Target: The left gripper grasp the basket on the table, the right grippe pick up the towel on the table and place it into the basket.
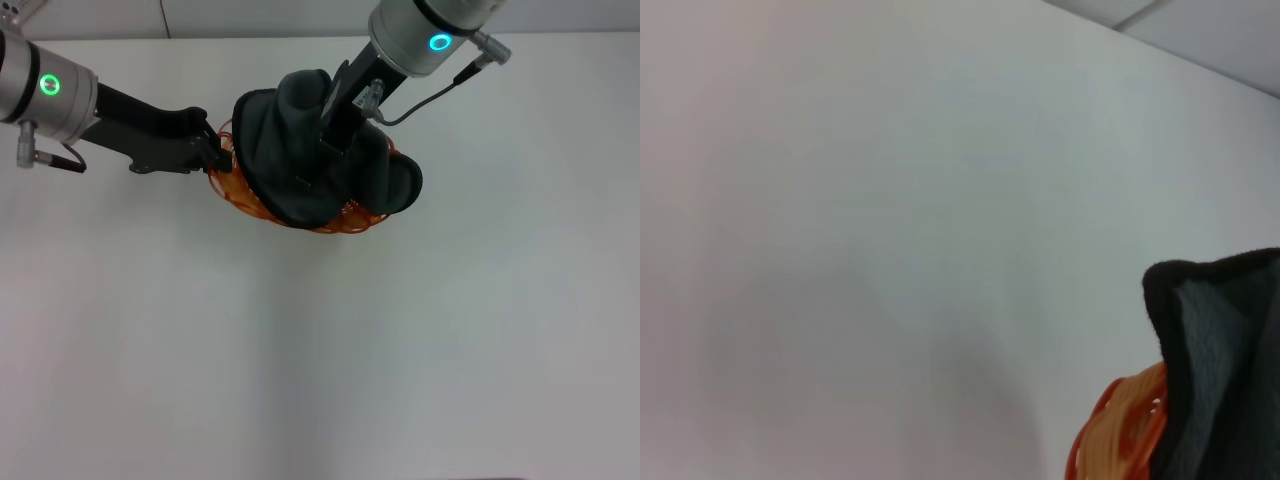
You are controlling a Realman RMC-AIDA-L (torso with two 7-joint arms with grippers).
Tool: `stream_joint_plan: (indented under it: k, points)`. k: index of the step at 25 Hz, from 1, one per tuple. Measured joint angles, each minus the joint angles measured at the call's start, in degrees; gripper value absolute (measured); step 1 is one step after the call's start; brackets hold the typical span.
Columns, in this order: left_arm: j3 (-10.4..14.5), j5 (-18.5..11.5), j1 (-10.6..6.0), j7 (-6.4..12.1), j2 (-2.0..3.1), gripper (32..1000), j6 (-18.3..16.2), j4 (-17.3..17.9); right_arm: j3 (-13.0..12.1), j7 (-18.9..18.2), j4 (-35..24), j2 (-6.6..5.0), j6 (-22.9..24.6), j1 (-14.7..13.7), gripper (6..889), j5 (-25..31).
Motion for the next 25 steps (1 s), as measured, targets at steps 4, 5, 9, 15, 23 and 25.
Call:
stream_joint_plan:
  k: [4, 5, 9, 15, 23, 25]
  points:
    - [0.0, 0.0, 0.09, 0.00, 0.00, 81, 0.0, 0.0, -0.2, 0.0, -0.4, -0.07, -0.7, 0.1, 857, -0.4]
    - [0.0, 0.0, 0.09, 0.00, 0.00, 81, 0.0, 0.0, -0.4, 0.1, -0.7, -0.09, -0.8, 0.2, 856, -0.5]
    - [0.0, 0.0, 0.45, 0.00, 0.10, 81, -0.1, -0.1, -2.9, 1.8, -3.3, -0.09, -1.3, -0.5, 856, -0.6]
    - [0.0, 0.0, 0.88, -0.05, 0.34, 82, -0.1, -0.1, -3.3, 4.2, -11.4, -0.23, -6.8, -3.2, 855, -0.6]
    - [-0.1, 0.0, 1.53, -0.15, 0.53, 81, -0.2, -0.2, -2.8, 8.5, -25.4, -0.49, -13.6, -8.1, 855, -0.7]
    - [-0.1, 0.0, 1.61, -0.14, 0.53, 81, -0.2, -0.2, -2.5, 9.4, -28.3, -0.51, -15.4, -8.7, 855, -0.7]
